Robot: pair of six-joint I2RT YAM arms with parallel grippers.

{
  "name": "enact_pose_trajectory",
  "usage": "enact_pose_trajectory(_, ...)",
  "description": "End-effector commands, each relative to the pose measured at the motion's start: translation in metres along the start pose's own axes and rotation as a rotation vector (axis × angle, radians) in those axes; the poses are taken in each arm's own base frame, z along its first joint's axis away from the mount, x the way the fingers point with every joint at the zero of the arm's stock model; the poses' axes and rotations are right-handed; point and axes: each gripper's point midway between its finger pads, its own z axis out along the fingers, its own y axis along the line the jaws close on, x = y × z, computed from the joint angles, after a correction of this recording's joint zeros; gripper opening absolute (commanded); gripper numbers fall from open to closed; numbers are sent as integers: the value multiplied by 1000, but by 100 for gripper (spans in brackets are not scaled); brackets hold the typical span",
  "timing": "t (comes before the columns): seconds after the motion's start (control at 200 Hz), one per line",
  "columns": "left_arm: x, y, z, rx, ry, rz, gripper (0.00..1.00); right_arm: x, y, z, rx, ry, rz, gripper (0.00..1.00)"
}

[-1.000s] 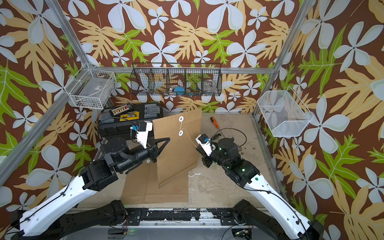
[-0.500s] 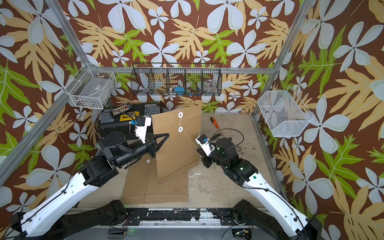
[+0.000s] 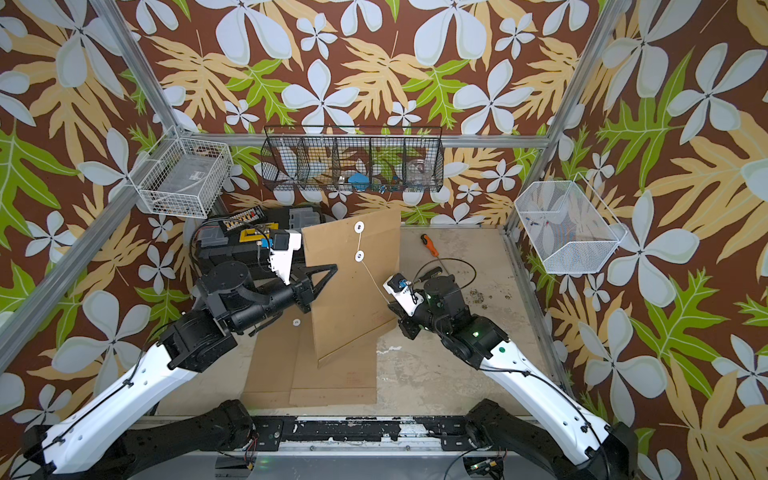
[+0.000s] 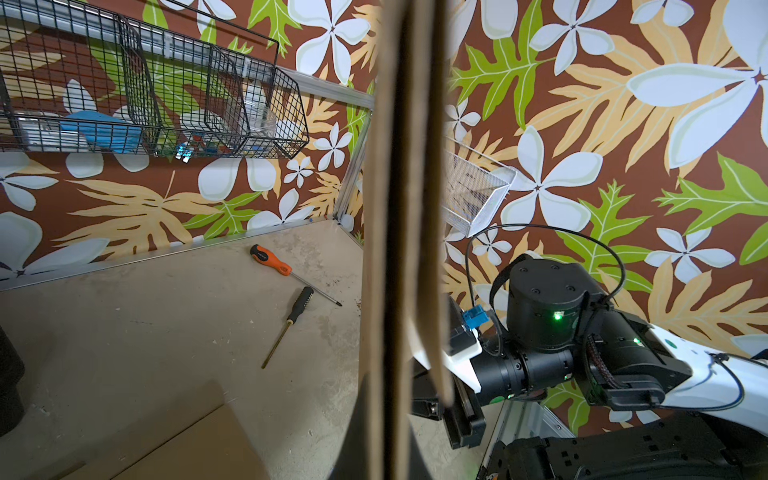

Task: Open the file bag

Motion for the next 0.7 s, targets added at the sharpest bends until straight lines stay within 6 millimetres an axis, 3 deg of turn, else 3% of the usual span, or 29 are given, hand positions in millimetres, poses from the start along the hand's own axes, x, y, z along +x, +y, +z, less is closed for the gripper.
enact_pose_trajectory(0.0, -6, 6, 2, -40, -20, 26, 0, -10, 8, -2, -40, -25, 7, 0)
enact_pose_trajectory(0.305, 1, 33, 17, -167, -54, 41, 0, -61, 21, -4, -159, -215, 163, 0)
enact_pose_trajectory(0.696, -15, 53, 31, -305, -186, 46, 0, -91, 56, 3, -326, -280, 165, 0)
